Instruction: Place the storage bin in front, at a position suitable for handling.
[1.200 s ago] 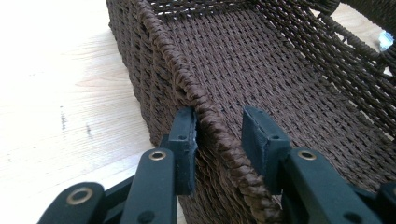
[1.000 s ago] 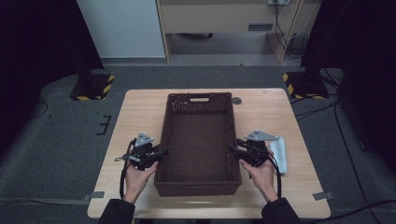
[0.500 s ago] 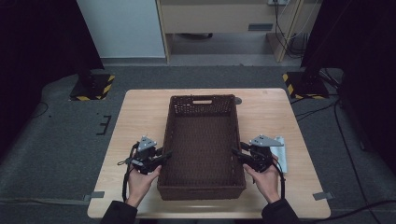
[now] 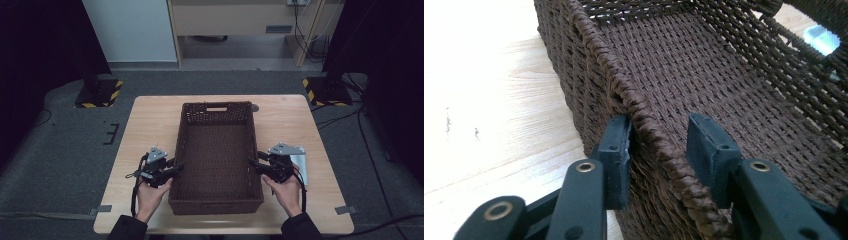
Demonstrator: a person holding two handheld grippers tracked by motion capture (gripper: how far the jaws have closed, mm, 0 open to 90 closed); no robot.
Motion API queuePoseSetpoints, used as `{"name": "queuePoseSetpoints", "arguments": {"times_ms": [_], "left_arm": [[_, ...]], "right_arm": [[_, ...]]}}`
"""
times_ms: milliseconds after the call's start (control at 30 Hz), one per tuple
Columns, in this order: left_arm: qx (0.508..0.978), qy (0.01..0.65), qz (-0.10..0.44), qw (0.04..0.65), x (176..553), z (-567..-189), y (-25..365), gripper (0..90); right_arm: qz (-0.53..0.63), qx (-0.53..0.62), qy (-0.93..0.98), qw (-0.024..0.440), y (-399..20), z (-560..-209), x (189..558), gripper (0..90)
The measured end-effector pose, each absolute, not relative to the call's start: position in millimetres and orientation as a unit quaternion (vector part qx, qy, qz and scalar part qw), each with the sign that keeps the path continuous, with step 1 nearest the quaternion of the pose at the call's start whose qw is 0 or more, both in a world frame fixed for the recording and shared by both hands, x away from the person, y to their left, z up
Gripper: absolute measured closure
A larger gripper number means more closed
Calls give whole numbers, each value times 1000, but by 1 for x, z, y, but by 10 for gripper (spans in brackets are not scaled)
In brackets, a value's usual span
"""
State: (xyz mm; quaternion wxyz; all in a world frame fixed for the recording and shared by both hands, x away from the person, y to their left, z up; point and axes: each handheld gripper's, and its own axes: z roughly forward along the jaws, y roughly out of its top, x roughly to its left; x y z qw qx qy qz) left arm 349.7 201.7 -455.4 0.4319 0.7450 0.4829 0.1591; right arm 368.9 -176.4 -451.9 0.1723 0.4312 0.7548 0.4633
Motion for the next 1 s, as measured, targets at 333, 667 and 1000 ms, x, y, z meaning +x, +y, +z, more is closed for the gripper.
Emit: {"name": "queuePoseSetpoints", "arguments": {"times_ms": [333,667,1000], "left_arm": [[756,475,171,416,350,-454,200,590],[760,470,182,410,349,-453,199,577],[762,468,182,408,349,-453,199,579]], "right_arm": [[486,456,721,189,-211,-442,374,397],[438,491,719,226,-249,-456,382,375],[395,534,706,246,-288,-478,376,377]]}}
